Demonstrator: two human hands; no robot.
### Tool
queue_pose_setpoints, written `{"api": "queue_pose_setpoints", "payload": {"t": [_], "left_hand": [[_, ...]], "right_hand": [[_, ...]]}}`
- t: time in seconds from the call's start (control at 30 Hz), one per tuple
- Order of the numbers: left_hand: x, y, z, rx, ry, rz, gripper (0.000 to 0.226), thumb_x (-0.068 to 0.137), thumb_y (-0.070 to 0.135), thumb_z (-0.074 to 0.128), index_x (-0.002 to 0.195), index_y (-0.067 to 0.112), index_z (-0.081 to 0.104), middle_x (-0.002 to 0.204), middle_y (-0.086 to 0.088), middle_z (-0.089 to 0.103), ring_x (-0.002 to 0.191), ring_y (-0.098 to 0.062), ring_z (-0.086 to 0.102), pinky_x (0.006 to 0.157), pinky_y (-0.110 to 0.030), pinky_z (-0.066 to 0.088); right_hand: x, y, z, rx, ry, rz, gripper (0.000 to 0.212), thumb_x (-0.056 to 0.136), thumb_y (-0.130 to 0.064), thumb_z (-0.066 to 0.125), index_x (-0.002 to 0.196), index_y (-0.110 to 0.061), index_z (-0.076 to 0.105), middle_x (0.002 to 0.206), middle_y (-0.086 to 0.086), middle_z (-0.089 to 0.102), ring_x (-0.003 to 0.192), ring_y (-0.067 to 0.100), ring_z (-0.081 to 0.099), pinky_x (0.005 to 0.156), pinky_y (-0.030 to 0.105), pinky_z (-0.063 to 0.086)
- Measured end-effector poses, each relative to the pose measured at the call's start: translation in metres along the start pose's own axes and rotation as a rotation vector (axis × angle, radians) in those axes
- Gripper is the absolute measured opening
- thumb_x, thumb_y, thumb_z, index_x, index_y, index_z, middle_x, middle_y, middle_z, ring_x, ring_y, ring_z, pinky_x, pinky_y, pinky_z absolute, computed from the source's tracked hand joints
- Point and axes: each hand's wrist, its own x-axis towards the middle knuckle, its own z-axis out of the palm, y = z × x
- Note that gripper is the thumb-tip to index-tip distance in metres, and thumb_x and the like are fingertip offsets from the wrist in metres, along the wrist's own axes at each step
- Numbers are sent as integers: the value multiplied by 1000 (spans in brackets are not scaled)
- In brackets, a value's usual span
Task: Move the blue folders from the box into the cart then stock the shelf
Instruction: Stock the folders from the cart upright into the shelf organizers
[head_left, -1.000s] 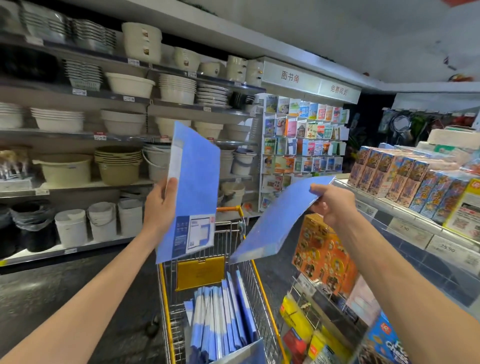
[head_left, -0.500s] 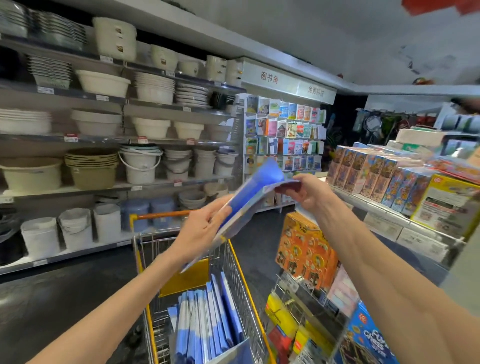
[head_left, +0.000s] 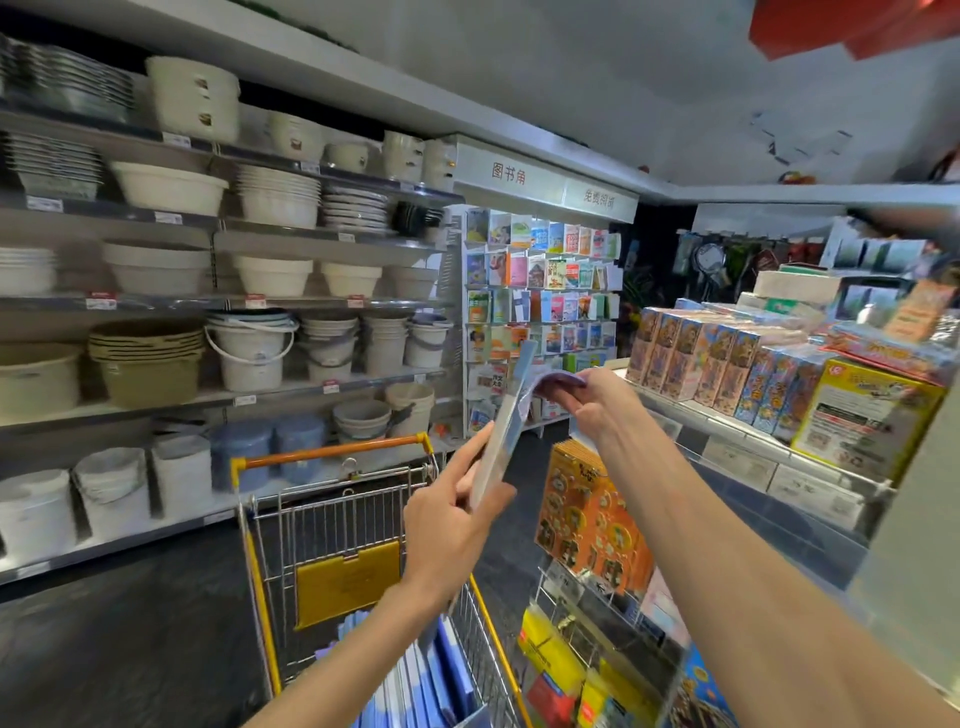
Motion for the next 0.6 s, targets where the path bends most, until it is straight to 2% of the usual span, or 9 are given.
{"api": "queue_pose_setpoints", "payload": {"t": [0.07,0.17,0.23,0.3,0.37,0.43,0.47,0.5,0.6], "left_hand": [[-3,4,10,-23,7,16,71,81,71,65,146,50,43,55,4,59,49,-8,33,50,-23,30],[1,-2,14,17,41,7,56,94,51,64,146,49,44,47,10,46,45,-6,32,49,-22,27],[7,-5,13,52,58,2,48,100,43,58,146,48,45,45,11,41,44,-8,32,47,-22,24],[14,-9,12,72,68,9,45,101,43,55,145,30,54,48,10,44,45,-9,35,46,-23,26],[24,-12,12,-12,124,-51,43,101,40,55,129,8,64,59,16,55,53,-5,46,51,-21,35],[37,-13,13,-152,208,-163,29,101,24,60,127,13,67,90,22,71,78,1,64,66,-14,47],[44,-11,13,-208,241,-206,30,100,19,61,130,18,66,105,17,73,93,0,68,74,-12,50],[49,-11,13,-253,260,-242,32,99,17,62,130,20,66,113,12,73,101,-4,68,77,-12,51],[65,-16,12,-307,291,-319,30,98,20,65,127,18,68,115,4,74,104,-11,69,83,-20,55]], "right_hand": [[3,-3,2,-51,33,-1,37,102,1,34,138,11,38,141,28,47,71,30,64,43,27,53],[0,-8,2,-61,133,9,31,96,5,47,127,11,45,120,29,61,71,36,67,34,35,51],[-9,-13,4,-92,175,-38,21,95,-1,59,113,9,54,106,26,68,72,34,70,42,38,57],[-19,-14,5,-196,93,-85,28,95,-16,65,107,8,57,100,24,71,78,35,74,59,39,63],[-29,-8,5,-374,-106,-50,42,98,-31,62,116,7,57,107,24,71,90,37,73,73,39,63],[-38,4,2,-603,-264,7,47,98,-37,60,124,2,58,119,21,67,104,34,69,82,38,61],[-43,11,0,-725,-316,3,48,97,-39,61,128,-2,59,125,17,65,110,29,66,89,37,58],[-46,20,-3,-839,-354,-12,48,96,-41,62,130,-6,60,130,12,63,116,25,63,96,38,55],[-58,42,-12,-1045,-455,-52,53,93,-46,64,137,-18,57,139,-3,57,130,14,53,108,40,46]]}}
